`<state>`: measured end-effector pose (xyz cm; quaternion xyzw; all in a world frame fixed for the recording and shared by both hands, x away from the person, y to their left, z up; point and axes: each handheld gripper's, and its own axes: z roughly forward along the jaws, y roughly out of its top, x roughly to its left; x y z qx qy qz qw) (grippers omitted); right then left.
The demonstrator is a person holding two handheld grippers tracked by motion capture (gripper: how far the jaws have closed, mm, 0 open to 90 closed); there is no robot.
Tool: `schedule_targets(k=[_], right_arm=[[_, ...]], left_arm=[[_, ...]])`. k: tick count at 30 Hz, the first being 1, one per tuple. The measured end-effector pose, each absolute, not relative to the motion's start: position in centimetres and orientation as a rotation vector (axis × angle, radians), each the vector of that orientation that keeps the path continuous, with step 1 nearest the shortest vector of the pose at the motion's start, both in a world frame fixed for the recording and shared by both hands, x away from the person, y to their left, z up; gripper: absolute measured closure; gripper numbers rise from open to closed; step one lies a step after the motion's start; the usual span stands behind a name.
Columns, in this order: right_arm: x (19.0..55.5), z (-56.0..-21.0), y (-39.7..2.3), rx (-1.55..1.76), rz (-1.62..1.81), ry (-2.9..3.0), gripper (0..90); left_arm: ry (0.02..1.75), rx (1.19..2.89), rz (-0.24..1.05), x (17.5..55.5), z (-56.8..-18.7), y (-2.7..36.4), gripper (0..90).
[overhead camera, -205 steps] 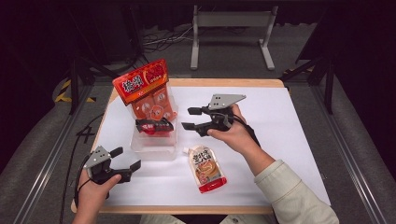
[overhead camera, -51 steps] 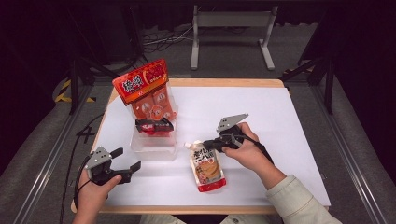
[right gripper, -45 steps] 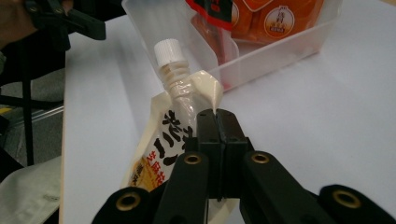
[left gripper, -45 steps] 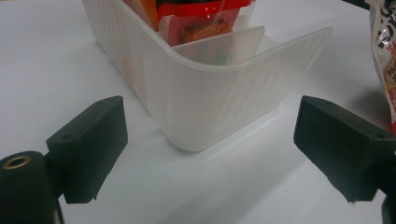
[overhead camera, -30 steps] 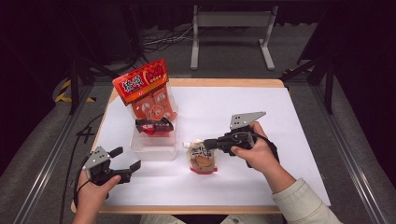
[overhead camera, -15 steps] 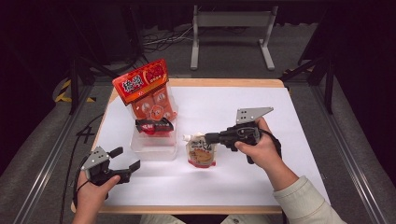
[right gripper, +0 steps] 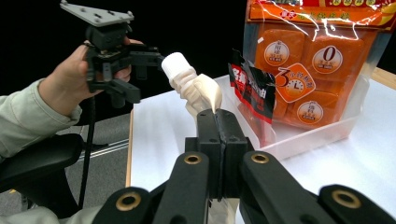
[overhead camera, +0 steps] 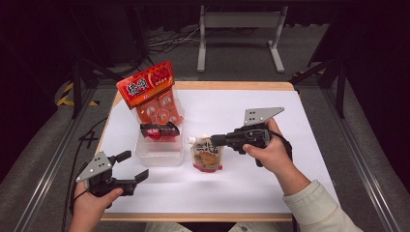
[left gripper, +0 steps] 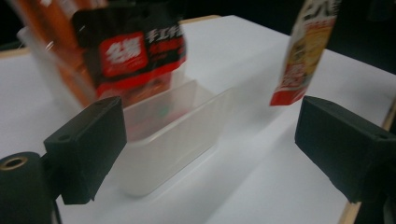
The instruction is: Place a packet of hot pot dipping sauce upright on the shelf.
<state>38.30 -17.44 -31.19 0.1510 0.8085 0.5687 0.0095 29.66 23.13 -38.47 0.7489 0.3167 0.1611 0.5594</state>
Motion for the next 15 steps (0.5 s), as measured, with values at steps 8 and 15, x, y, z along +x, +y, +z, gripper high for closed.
schedule_targets(k=[8, 15], right_arm=[[38.2, -30.8, -16.9, 0.449, 1.783, 2.529, 90.0], [38.1, -30.8, -16.1, 0.409, 1.788, 2.538, 90.0]], left_arm=[[0.637, 1.777, 0.315, 29.5, -37.2, 20.9, 9.6], [0.545, 1.847, 0.296, 30.6, -35.9, 18.5, 14.4]])
